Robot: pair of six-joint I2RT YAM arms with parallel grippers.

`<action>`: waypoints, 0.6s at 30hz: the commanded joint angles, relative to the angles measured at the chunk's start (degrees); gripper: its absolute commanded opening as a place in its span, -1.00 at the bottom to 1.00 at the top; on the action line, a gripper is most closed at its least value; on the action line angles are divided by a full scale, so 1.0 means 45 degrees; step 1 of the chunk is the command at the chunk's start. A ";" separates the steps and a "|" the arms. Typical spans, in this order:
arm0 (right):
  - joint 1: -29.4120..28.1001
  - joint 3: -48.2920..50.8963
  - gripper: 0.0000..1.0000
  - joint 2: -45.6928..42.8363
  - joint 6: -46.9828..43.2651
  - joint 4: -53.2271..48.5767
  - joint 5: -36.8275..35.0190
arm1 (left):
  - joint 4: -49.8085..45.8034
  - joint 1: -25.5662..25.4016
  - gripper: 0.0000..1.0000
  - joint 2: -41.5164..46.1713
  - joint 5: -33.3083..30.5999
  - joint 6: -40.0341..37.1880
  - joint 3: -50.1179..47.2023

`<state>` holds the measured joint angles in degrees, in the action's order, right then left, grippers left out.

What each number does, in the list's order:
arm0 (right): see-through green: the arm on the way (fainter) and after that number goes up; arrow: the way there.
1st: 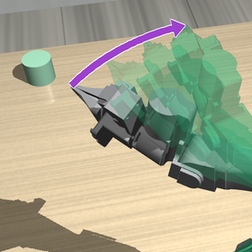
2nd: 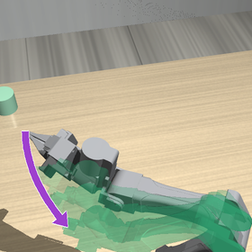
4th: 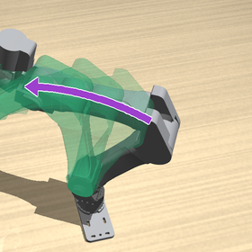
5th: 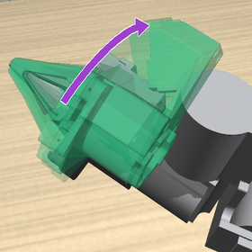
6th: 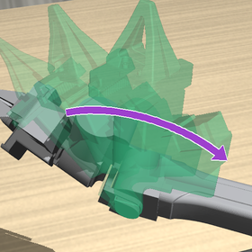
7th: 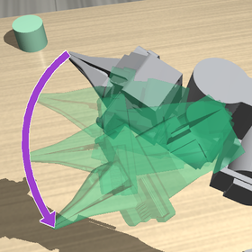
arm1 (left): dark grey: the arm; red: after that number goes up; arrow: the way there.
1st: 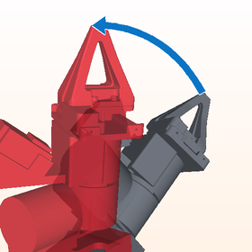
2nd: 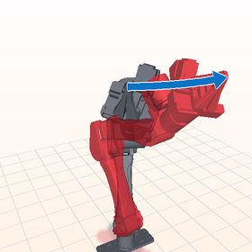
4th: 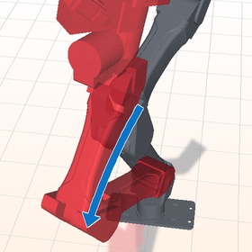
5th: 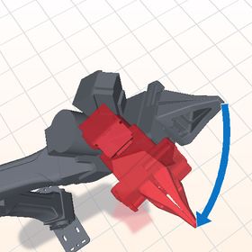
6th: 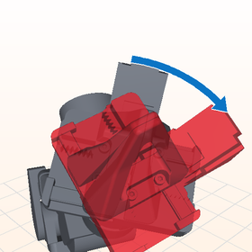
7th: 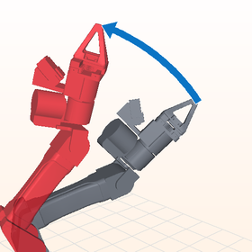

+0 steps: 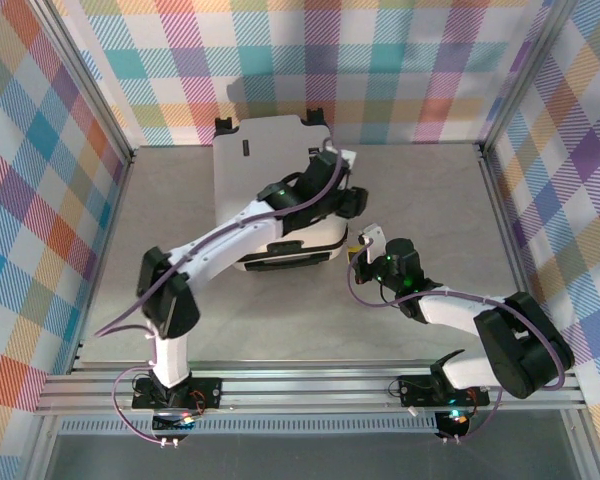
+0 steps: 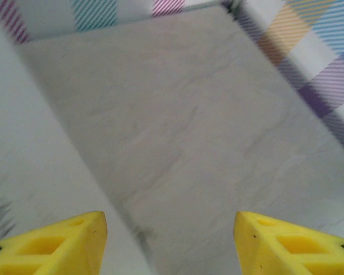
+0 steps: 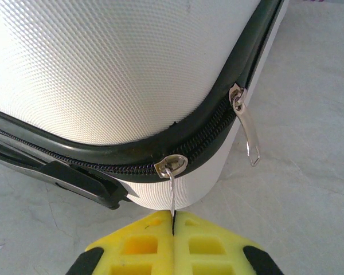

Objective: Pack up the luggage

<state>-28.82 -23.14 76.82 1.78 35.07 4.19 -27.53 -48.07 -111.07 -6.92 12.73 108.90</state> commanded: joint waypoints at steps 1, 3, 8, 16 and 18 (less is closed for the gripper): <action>0.0056 0.0005 -1.00 -0.0564 -0.0134 0.1178 0.0649 | -0.0950 -0.0105 0.21 -0.1688 0.0783 -0.0800 0.2140; 0.0056 0.0024 -1.00 -0.0623 -0.0084 0.1138 0.0681 | -0.1333 -0.0098 0.23 -0.2947 0.1094 -0.1008 0.3875; 0.0056 0.0024 -1.00 -0.0835 -0.0069 0.0919 0.0788 | -0.2576 -0.0180 0.24 -0.5580 0.1486 -0.1462 0.7395; 0.0056 -0.0091 -1.00 -0.0714 0.0031 0.0892 0.0395 | -0.3270 -0.0177 0.25 -0.5941 -0.1105 -0.0452 0.7003; 0.0056 -0.0188 -1.00 -0.0560 0.0070 0.0918 0.0136 | -0.3178 -0.0193 0.24 -0.5506 -0.1590 -0.0099 0.6092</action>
<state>-28.75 -22.83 75.42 2.00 34.61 4.56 -38.89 -48.69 -138.98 -8.36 9.52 139.59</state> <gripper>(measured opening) 0.057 0.622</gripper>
